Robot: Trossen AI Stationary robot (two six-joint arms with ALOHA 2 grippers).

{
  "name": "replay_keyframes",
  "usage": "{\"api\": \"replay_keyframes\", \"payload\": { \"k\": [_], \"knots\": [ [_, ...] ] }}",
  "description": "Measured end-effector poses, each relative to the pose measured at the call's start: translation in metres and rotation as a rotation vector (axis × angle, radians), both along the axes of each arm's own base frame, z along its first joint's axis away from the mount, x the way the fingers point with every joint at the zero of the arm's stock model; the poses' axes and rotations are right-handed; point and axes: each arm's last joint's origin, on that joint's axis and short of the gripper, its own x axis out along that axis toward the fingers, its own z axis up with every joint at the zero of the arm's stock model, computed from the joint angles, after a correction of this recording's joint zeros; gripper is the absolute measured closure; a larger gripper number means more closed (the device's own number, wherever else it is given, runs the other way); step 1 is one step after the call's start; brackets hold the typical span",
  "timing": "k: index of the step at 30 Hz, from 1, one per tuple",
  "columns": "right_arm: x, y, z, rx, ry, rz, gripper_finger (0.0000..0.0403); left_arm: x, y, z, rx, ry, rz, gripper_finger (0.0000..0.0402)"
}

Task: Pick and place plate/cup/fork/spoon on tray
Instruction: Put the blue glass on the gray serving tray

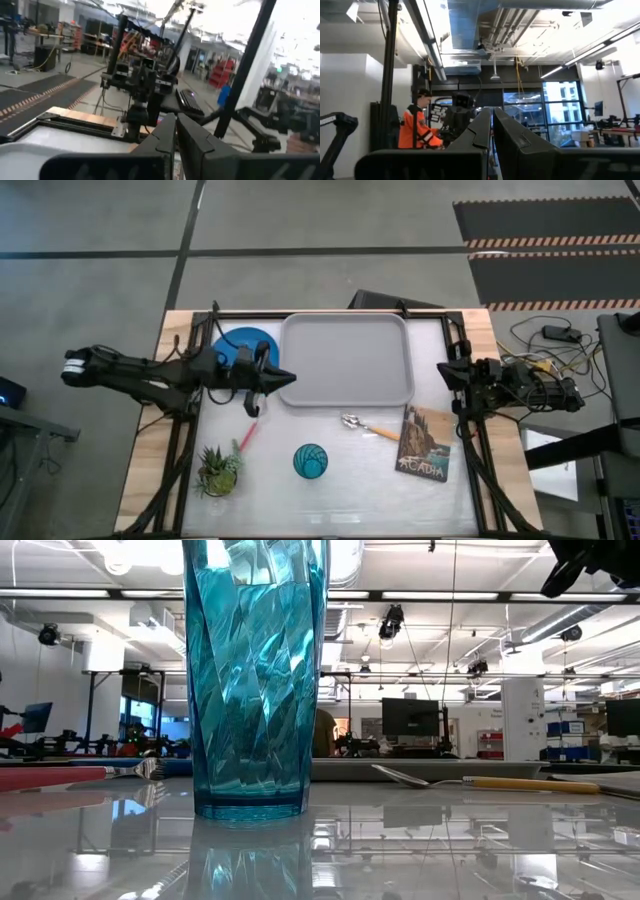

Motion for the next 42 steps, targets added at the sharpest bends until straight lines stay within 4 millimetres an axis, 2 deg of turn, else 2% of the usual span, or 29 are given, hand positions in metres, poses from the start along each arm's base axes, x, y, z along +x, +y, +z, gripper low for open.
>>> {"api": "replay_keyframes", "payload": {
  "k": [15, 23, 28, 31, 34, 37, 42],
  "knots": [
    [0.002, -0.002, -0.002, 0.046, 0.030, -0.064, 0.0394, 0.000, -0.031, 0.021, 0.035, 0.048, -0.128, 0.0402],
    [0.002, -0.002, -0.002, 0.052, 0.029, -0.062, 0.0394, 0.017, -0.056, 0.025, 0.078, 0.154, -0.210, 0.0402],
    [0.003, -0.002, -0.003, 0.056, 0.032, -0.059, 0.0394, 0.033, -0.063, 0.028, 0.095, 0.254, -0.220, 0.0402],
    [0.004, -0.002, -0.004, 0.066, 0.048, -0.053, 0.0394, 0.042, -0.066, 0.023, 0.051, 0.322, -0.220, 0.0402],
    [0.004, -0.002, -0.005, 0.065, 0.061, -0.053, 0.0394, 0.051, -0.073, 0.010, 0.021, 0.448, -0.227, 0.0402],
    [0.004, -0.002, -0.005, 0.042, 0.065, -0.066, 0.0394, 0.062, -0.087, 0.001, 0.004, 0.554, -0.244, 0.0402],
    [0.004, -0.002, -0.005, -0.007, 0.066, -0.094, 0.0394, 0.076, -0.109, -0.002, 0.010, 0.732, -0.257, 0.0402]
  ]
}}
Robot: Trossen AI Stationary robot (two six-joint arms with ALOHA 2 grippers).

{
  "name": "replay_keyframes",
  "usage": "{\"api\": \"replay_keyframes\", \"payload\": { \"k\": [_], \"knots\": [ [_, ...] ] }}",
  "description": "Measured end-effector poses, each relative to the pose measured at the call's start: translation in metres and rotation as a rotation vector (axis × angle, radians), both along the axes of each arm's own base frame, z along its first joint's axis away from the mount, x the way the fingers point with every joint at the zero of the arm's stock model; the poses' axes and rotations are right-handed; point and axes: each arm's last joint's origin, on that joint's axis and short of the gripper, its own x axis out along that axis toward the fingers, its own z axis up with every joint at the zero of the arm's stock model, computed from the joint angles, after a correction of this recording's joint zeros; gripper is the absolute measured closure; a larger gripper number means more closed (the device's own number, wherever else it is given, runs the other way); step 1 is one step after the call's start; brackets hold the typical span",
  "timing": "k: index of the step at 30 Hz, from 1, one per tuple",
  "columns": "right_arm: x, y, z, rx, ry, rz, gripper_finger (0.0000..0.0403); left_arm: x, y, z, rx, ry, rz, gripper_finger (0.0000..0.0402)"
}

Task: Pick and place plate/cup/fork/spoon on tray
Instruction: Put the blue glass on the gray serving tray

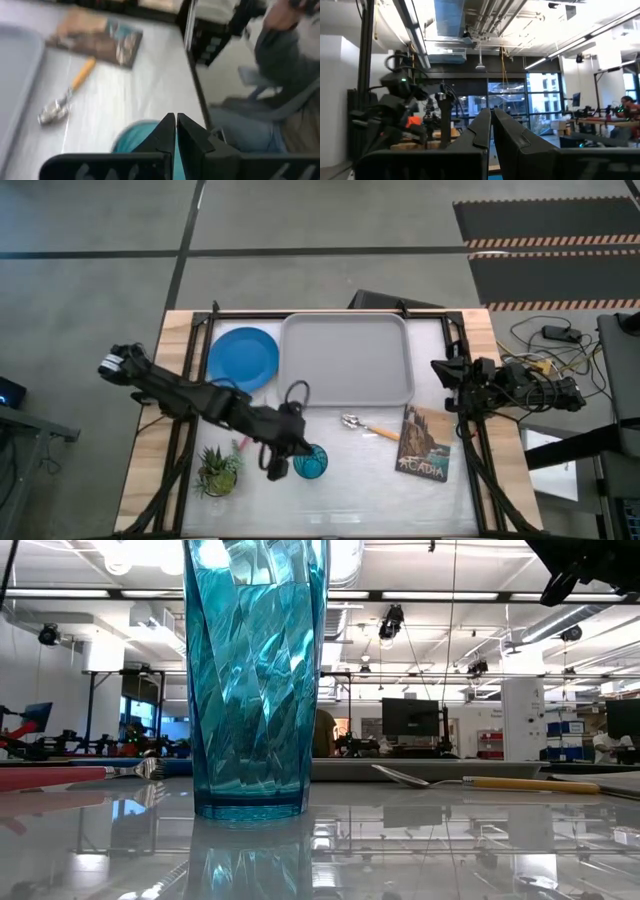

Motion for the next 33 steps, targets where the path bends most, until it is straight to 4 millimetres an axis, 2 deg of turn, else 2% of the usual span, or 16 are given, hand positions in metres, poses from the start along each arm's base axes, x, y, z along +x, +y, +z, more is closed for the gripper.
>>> {"api": "replay_keyframes", "payload": {
  "k": [7, 15, 19, 24, 27, 29, 33],
  "knots": [
    [0.000, 0.000, 0.000, -0.020, 0.004, -0.010, 0.0394, 0.009, -0.020, 0.002, 0.060, 0.125, -0.041, 0.0402],
    [0.000, 0.000, 0.000, -0.051, 0.010, -0.027, 0.0394, 0.007, -0.024, -0.005, 0.059, 0.160, -0.055, 0.0397],
    [0.000, 0.000, 0.000, -0.052, 0.010, -0.027, 0.0394, 0.007, -0.025, -0.009, 0.015, 0.187, -0.046, 0.0360],
    [0.000, 0.000, 0.000, -0.052, 0.011, -0.027, 0.0394, 0.004, -0.032, -0.016, 0.022, 0.189, -0.069, 0.0280],
    [0.000, 0.000, 0.000, -0.052, 0.012, -0.027, 0.0394, 0.006, -0.043, -0.023, 0.091, 0.156, -0.097, 0.0237],
    [0.000, 0.000, 0.000, -0.052, 0.014, -0.027, 0.0394, 0.009, -0.049, -0.027, 0.121, 0.154, -0.108, 0.0221],
    [0.000, 0.000, 0.000, -0.052, 0.015, -0.027, 0.0394, 0.012, -0.053, -0.028, 0.169, 0.136, -0.087, 0.0215]
  ]
}}
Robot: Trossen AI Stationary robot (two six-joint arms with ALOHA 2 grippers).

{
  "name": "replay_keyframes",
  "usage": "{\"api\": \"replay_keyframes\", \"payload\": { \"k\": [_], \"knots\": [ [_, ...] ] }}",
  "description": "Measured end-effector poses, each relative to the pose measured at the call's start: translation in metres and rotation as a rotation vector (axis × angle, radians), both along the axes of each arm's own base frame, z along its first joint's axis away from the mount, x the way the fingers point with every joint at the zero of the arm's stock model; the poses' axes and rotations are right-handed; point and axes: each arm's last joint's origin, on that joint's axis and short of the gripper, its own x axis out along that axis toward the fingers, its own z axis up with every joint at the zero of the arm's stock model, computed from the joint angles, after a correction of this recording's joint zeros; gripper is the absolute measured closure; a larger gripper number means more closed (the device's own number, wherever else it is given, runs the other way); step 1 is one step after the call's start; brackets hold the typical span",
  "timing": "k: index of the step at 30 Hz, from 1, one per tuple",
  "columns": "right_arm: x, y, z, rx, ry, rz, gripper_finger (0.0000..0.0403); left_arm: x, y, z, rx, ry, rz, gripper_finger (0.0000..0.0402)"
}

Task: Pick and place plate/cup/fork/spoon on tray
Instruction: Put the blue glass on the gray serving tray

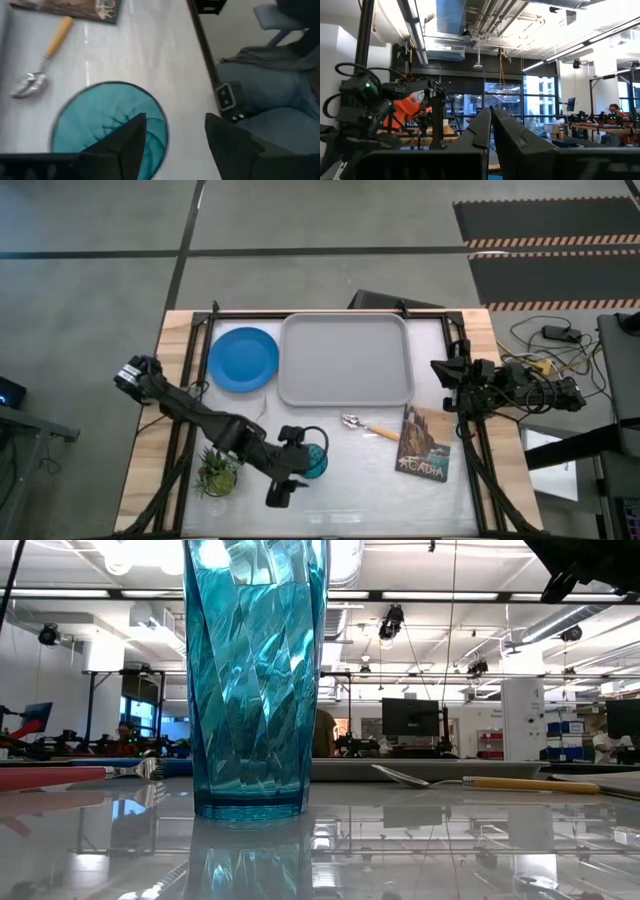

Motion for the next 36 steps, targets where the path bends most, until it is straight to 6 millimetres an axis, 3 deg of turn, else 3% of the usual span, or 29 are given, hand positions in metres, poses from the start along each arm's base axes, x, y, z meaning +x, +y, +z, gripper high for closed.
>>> {"api": "replay_keyframes", "payload": {
  "k": [14, 18, 23, 27, 32, 36],
  "knots": [
    [0.000, 0.000, 0.000, 0.003, 0.002, 0.002, 0.0394, 0.007, -0.006, -0.031, 0.066, 0.100, -0.007, 0.0222],
    [0.000, 0.000, 0.000, 0.003, 0.002, 0.002, 0.0394, 0.007, -0.006, -0.033, 0.067, 0.102, -0.008, 0.0261],
    [0.000, 0.000, 0.000, 0.003, 0.002, 0.002, 0.0394, 0.006, -0.006, -0.034, 0.081, 0.103, -0.022, 0.0338],
    [0.000, 0.000, 0.000, 0.003, 0.003, 0.002, 0.0394, 0.007, -0.007, -0.031, 0.130, 0.076, -0.083, 0.0393],
    [0.000, 0.000, 0.000, 0.003, 0.003, 0.002, 0.0394, 0.009, -0.006, -0.014, 0.155, 0.012, -0.131, 0.0399],
    [0.000, 0.000, 0.000, 0.003, 0.003, 0.002, 0.0394, 0.009, 0.007, 0.009, 0.180, -0.069, -0.154, 0.0400]
  ]
}}
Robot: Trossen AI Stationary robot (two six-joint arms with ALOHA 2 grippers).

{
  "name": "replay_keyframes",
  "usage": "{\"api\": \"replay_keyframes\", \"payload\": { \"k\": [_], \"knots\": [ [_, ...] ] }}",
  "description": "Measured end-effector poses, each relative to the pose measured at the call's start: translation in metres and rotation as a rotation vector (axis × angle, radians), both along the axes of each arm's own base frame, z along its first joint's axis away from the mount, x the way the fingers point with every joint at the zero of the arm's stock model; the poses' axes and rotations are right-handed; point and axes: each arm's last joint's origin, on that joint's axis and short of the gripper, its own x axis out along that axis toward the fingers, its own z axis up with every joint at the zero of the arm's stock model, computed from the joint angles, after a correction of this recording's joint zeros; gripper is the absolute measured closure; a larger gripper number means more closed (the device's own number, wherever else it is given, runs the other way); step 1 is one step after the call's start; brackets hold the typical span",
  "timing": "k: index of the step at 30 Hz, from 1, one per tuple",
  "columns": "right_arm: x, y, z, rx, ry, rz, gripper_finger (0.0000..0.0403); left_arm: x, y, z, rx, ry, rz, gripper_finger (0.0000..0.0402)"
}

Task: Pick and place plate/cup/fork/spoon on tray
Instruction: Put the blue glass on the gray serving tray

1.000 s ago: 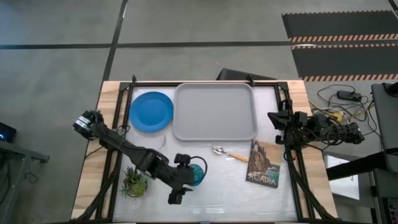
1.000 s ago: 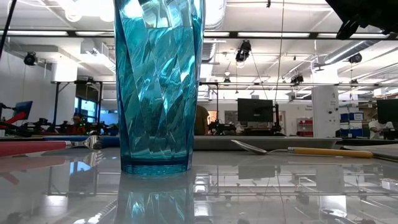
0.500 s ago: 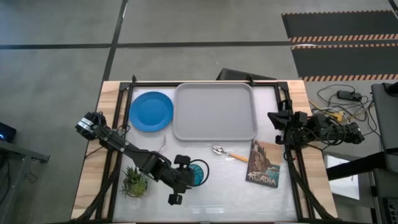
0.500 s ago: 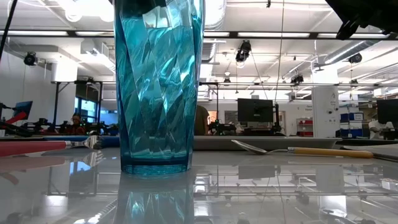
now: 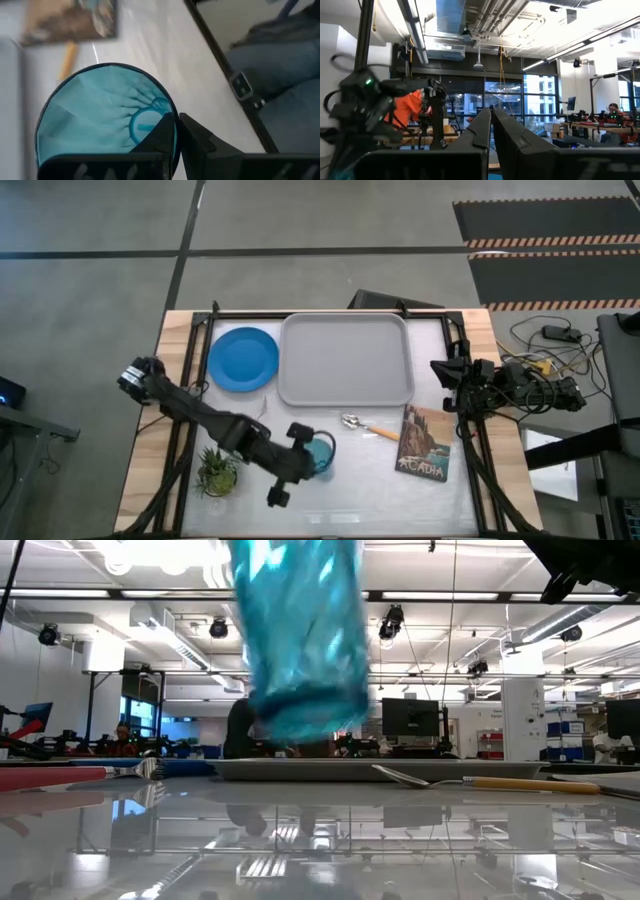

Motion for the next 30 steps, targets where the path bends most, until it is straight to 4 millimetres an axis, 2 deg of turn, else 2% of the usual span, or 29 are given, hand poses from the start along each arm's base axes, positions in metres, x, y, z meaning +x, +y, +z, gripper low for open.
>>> {"api": "replay_keyframes", "payload": {
  "k": [3, 6, 9, 13, 19, 23, 26, 30],
  "knots": [
    [0.000, 0.000, 0.000, 0.000, 0.000, 0.000, 0.0394, 0.002, 0.019, 0.016, 0.018, -0.053, 0.014, 0.0400],
    [0.000, 0.000, 0.000, 0.000, 0.000, 0.000, 0.0394, 0.003, 0.045, 0.032, 0.027, -0.099, 0.064, 0.0400],
    [0.000, 0.000, 0.000, -0.002, 0.000, -0.001, 0.0394, 0.003, 0.080, 0.044, 0.060, -0.121, 0.135, 0.0400],
    [0.000, 0.000, 0.000, -0.003, 0.000, -0.002, 0.0394, 0.002, 0.132, 0.048, 0.100, -0.104, 0.266, 0.0401],
    [0.000, 0.000, 0.000, -0.008, 0.001, -0.005, 0.0394, -0.004, 0.217, 0.044, 0.124, -0.048, 0.523, 0.0401],
    [0.000, 0.000, 0.000, -0.009, 0.001, -0.005, 0.0394, -0.010, 0.264, 0.036, 0.160, -0.010, 0.641, 0.0401],
    [0.000, 0.000, 0.000, -0.009, 0.000, -0.005, 0.0394, -0.015, 0.290, 0.030, 0.183, 0.019, 0.696, 0.0401],
    [0.000, 0.000, 0.000, -0.013, 0.001, -0.009, 0.0394, -0.016, 0.313, 0.019, 0.199, 0.064, 0.734, 0.0401]
  ]
}}
